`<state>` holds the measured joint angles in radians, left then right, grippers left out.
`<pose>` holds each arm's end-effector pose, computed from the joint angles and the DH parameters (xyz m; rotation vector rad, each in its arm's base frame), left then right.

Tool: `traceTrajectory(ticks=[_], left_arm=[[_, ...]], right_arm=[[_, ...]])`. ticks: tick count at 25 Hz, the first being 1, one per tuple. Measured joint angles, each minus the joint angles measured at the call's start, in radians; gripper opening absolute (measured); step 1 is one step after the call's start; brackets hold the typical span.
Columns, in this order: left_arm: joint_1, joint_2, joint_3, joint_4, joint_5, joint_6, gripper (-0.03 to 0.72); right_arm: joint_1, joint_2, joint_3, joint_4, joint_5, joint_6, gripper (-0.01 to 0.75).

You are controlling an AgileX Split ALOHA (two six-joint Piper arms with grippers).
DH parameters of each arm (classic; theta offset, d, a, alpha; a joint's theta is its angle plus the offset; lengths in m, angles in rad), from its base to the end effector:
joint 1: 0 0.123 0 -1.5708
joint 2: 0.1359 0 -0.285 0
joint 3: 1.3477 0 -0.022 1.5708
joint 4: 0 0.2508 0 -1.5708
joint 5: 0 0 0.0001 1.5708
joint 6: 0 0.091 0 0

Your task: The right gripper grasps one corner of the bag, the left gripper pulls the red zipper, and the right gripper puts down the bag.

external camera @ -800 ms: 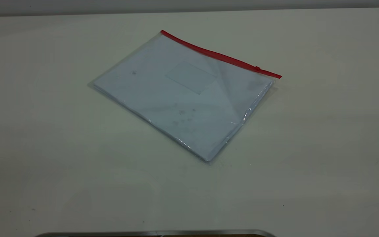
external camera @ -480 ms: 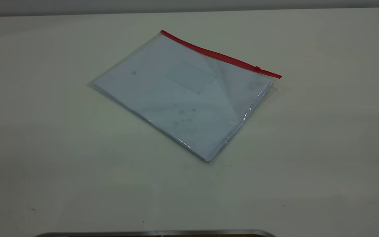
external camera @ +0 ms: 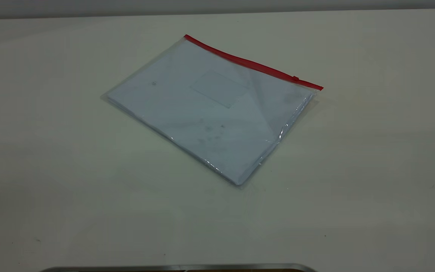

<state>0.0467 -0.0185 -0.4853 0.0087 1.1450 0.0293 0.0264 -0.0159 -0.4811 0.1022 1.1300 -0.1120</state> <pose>-0.0097 0.0003 0.2664 -0.0194 2.1252 0.0555 -0.0086 0.0082 0.2668 -0.1550 2.1072 0.0727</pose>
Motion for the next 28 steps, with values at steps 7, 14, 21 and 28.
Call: traceTrajectory(ticks=[7,14,21,28], left_arm=[[0.0,0.0,0.0,0.0,0.0,0.001,0.453],[0.0,0.0,0.0,0.0,0.0,0.002,0.453],[0.0,0.0,-0.008,-0.045,-0.01,-0.013,0.453],[0.0,0.177,-0.148,-0.048,-0.105,-0.115,0.453]], right_arm=[[0.0,0.0,0.0,0.0,0.0,0.0,0.402],[0.0,0.0,0.0,0.0,0.0,0.0,0.402],[0.0,0.0,-0.002,0.042,-0.013,0.004,0.402],[0.0,0.226,-0.003,0.292,-0.219,-0.06,0.432]])
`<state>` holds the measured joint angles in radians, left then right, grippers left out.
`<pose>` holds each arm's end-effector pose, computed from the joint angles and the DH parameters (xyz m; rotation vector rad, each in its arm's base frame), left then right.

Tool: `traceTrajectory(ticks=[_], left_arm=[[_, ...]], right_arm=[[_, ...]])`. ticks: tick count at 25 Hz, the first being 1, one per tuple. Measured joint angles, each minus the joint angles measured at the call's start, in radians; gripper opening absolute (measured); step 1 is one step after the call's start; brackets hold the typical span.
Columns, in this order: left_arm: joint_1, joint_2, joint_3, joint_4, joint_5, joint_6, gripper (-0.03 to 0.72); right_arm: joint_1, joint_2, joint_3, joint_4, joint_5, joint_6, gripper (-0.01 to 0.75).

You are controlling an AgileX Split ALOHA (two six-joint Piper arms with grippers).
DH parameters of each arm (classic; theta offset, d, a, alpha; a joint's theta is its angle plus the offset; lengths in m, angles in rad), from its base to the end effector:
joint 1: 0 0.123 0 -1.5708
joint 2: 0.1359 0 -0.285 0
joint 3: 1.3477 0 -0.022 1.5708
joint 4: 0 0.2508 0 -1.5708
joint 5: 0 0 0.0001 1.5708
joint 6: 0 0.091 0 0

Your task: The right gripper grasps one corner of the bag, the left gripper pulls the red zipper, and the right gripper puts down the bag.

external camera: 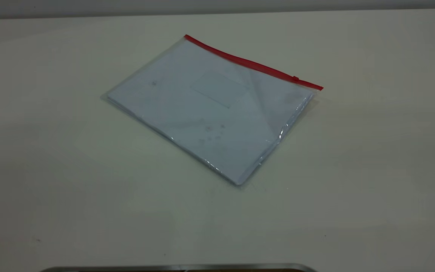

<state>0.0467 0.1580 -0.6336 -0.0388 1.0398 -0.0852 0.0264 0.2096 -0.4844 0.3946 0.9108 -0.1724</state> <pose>0.0085 -0.0027 0.3162 -0.1342 2.0435 -0.0705 0.0335 0.0286 0.2865 -0.1357 2.0722 0.3842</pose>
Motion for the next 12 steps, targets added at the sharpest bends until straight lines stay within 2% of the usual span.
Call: traceTrajectory(ticks=[3,6,9,12], left_arm=[[0.0,0.181,-0.051,-0.029,-0.123,0.009,0.455],[0.0,0.383,-0.08,-0.092,-0.271,0.092,0.481],[0.0,0.585,-0.105,-0.178,-0.395,0.217,0.51],[0.0,0.79,-0.145,-0.283,-0.477,0.342,0.521]], right_arm=[[0.0,0.19,0.0,0.05,-0.135,-0.099,0.495],[0.0,0.391,0.0,0.134,-0.284,-0.226,0.547],[0.0,0.594,0.0,0.272,-0.407,-0.414,0.563],[0.0,0.806,-0.01,0.441,-0.46,-0.623,0.565]])
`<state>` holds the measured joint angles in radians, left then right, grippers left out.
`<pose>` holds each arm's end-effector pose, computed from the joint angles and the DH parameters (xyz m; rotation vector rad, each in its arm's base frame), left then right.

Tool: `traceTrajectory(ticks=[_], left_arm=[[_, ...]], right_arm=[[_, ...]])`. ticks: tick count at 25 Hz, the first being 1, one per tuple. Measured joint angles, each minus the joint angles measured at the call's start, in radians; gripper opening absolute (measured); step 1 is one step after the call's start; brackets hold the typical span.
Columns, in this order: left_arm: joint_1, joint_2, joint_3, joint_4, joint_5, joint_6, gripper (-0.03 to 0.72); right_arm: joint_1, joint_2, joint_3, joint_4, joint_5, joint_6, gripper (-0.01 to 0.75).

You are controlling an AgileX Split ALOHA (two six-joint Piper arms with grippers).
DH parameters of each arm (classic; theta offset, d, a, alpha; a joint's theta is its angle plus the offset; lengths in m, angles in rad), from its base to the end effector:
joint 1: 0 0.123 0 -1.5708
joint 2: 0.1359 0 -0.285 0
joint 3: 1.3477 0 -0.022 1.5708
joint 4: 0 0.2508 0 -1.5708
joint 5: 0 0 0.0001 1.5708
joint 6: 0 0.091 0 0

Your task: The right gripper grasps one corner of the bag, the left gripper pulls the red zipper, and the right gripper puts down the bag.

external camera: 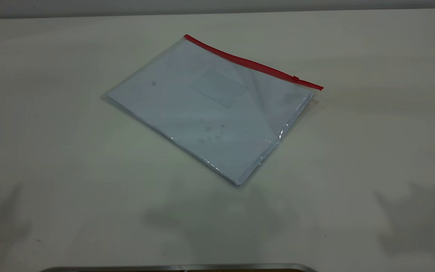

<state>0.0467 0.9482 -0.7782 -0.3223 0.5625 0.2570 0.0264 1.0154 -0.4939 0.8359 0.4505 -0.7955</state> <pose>0.1918 -0.0065 0.3238 0.0244 2.1872 -0.1700 0.1829 0.0343 0.2391 -0.2102 2.2907 0.3879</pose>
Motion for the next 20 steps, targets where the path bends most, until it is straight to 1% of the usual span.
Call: traceTrajectory(ticks=[3,5,7,10,14,16,20], left_arm=[[0.0,0.17,-0.049,-0.118,-0.046,0.122,0.521],[0.0,0.264,-0.084,-0.186,-0.058,0.208,0.521],[0.0,0.349,-0.11,-0.25,-0.064,0.281,0.521],[0.0,0.436,-0.142,-0.336,-0.077,0.373,0.521],[0.0,0.513,-0.158,-0.422,-0.083,0.457,0.521],[0.0,0.545,-0.161,-0.453,-0.083,0.481,0.521],[0.0,0.578,-0.171,-0.485,-0.084,0.514,0.521]], right_arm=[[0.0,0.209,-0.033,0.206,-0.022,-0.209,0.565],[0.0,0.356,-0.07,0.356,-0.027,-0.344,0.565],[0.0,0.491,-0.116,0.488,-0.02,-0.486,0.565],[0.0,0.688,-0.198,0.661,0.007,-0.652,0.565],[0.0,0.926,-0.318,0.79,0.088,-0.774,0.565],[0.0,1.037,-0.388,0.826,0.125,-0.797,0.565],[-0.008,1.213,-0.521,0.841,0.148,-0.806,0.565]])
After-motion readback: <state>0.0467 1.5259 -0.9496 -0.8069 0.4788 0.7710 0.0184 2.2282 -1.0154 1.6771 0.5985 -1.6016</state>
